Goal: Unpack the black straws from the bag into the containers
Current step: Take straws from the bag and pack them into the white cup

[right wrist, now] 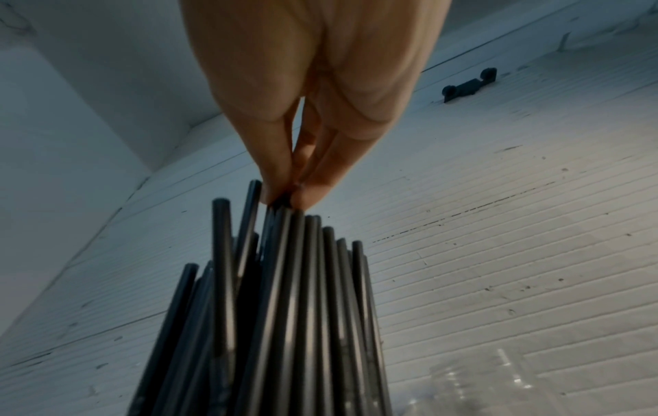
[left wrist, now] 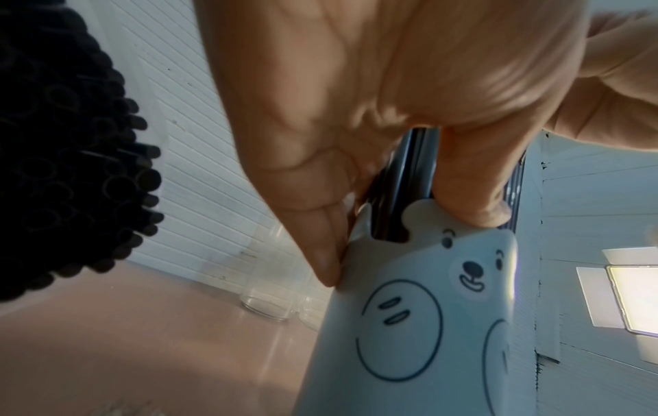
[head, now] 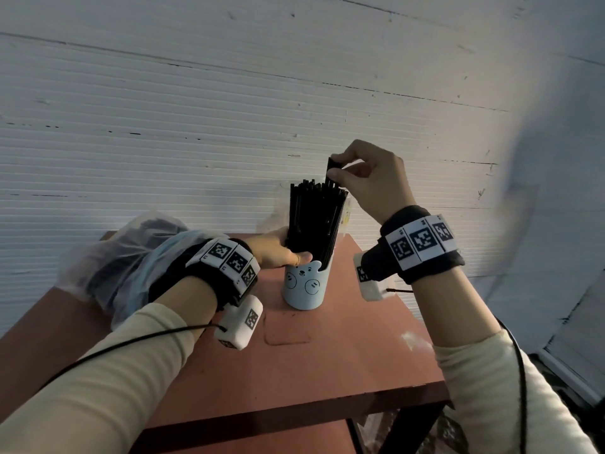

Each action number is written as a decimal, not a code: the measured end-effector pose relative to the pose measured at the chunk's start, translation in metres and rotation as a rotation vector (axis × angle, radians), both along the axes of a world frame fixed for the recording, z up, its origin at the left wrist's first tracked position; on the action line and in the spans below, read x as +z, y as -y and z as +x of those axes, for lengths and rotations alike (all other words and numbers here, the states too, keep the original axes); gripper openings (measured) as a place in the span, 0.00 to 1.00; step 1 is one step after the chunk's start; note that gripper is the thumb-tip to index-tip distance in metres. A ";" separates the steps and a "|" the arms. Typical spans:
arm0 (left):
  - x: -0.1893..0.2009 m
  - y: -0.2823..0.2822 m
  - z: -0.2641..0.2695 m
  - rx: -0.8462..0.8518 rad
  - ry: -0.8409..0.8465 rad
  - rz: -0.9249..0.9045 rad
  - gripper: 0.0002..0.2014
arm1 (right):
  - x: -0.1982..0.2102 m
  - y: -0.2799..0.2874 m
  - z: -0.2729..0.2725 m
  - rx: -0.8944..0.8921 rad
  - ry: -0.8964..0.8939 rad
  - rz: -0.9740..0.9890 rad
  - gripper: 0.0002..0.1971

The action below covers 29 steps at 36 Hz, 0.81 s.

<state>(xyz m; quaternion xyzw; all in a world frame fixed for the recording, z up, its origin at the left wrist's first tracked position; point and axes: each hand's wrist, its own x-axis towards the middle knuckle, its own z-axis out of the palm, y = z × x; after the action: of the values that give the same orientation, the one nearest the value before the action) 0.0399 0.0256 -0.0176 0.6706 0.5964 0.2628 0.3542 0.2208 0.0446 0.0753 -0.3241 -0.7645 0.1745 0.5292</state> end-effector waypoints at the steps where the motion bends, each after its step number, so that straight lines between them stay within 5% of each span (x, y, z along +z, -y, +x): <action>1: 0.000 0.000 0.000 -0.004 -0.001 0.000 0.29 | 0.001 0.000 0.000 0.001 0.007 0.000 0.05; 15: 0.000 0.004 -0.001 0.002 0.013 -0.007 0.34 | -0.026 -0.007 0.004 0.016 0.066 0.069 0.02; 20: 0.000 0.004 0.001 0.001 0.003 0.013 0.26 | -0.042 -0.002 0.004 0.001 0.041 0.131 0.07; 29: 0.002 0.006 0.002 -0.005 0.005 0.008 0.27 | -0.044 0.012 0.005 0.018 0.004 0.179 0.16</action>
<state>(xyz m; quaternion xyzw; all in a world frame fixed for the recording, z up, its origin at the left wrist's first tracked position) 0.0417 0.0194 -0.0154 0.6728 0.5929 0.2660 0.3536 0.2254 0.0329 0.0309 -0.2688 -0.7811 0.1096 0.5528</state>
